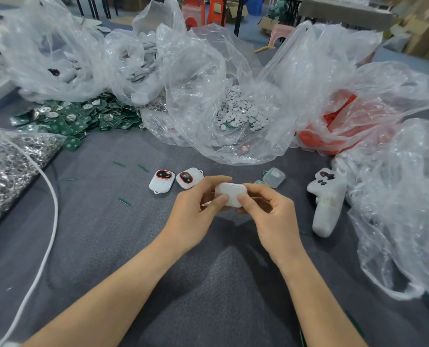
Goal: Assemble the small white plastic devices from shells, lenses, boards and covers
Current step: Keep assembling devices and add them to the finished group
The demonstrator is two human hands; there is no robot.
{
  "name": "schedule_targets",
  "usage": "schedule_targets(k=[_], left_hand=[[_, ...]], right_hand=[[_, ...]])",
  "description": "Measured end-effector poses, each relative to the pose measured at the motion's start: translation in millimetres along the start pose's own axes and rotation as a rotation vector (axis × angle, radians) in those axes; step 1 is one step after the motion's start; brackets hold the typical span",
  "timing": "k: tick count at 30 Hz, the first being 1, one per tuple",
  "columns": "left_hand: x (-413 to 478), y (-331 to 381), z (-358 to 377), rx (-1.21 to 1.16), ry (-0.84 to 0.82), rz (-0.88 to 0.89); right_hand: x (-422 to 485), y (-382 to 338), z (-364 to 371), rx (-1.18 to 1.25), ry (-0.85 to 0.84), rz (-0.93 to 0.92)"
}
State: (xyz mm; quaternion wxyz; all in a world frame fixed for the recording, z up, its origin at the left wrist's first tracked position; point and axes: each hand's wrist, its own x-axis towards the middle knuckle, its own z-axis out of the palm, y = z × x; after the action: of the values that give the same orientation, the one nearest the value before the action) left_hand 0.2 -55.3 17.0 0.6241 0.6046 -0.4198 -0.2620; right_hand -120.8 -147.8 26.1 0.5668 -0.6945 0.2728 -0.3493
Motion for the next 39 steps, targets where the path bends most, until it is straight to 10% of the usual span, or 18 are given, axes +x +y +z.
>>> schedule_targets(k=[31, 39], left_hand=[[-1.7, -8.0, -0.4, 0.230, 0.001, 0.029], [-1.8, -0.3, 0.8, -0.066, -0.042, 0.037]], right_hand=[[-2.9, -4.7, 2.2, 0.057, -0.092, 0.057], [-3.6, -1.8, 4.1, 0.034, -0.022, -0.141]])
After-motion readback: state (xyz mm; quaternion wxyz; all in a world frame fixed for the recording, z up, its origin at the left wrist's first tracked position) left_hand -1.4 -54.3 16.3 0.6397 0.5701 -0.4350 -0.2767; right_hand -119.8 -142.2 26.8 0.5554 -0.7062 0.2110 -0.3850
